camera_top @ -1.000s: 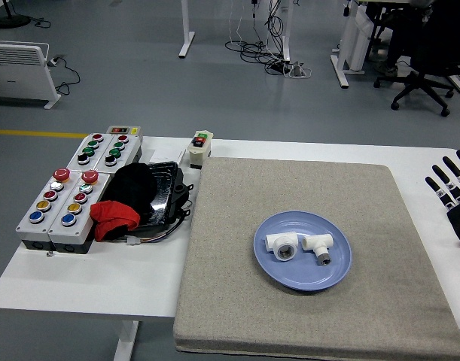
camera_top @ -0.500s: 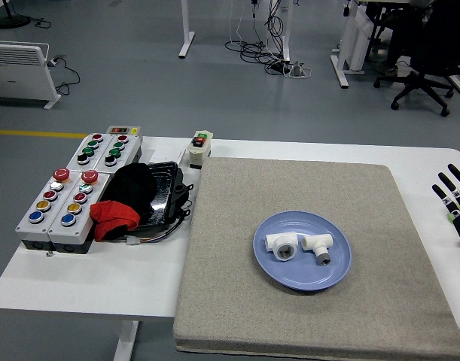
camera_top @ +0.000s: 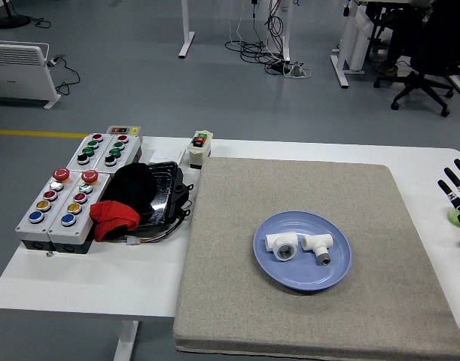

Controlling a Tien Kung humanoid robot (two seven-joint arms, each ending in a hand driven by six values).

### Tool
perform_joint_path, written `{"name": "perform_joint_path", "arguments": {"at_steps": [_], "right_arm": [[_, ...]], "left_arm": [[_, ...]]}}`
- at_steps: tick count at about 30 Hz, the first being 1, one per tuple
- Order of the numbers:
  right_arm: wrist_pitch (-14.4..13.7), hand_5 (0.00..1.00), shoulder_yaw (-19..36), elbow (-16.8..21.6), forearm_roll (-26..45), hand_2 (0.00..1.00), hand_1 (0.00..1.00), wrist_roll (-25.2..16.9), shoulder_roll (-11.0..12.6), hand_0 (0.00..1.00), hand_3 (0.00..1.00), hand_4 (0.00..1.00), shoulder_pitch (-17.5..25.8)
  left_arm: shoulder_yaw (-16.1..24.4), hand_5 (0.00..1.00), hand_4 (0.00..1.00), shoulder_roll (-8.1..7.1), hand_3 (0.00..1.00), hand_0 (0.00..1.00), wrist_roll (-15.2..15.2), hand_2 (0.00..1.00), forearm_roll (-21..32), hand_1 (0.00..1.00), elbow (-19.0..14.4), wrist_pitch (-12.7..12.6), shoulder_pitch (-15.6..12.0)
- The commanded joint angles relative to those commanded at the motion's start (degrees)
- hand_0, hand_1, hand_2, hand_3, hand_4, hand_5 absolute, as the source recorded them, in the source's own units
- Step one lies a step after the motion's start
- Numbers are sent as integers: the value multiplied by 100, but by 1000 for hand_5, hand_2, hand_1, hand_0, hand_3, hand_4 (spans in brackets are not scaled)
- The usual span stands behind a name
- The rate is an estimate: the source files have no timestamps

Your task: Pick pipe place plate twice

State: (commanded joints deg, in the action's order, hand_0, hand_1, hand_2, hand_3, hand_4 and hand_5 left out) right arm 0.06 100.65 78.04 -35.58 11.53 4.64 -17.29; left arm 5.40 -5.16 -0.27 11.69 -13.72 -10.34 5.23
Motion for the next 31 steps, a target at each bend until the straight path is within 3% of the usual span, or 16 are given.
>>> {"name": "perform_joint_path", "arguments": {"at_steps": [31], "right_arm": [[112,998,-23,-44,-207,874,844,-28,-33,949,808,616,-63]], "left_arm": [[19,998,282,-1,595,622,47,595,-35,583,9,-8,12]]}}
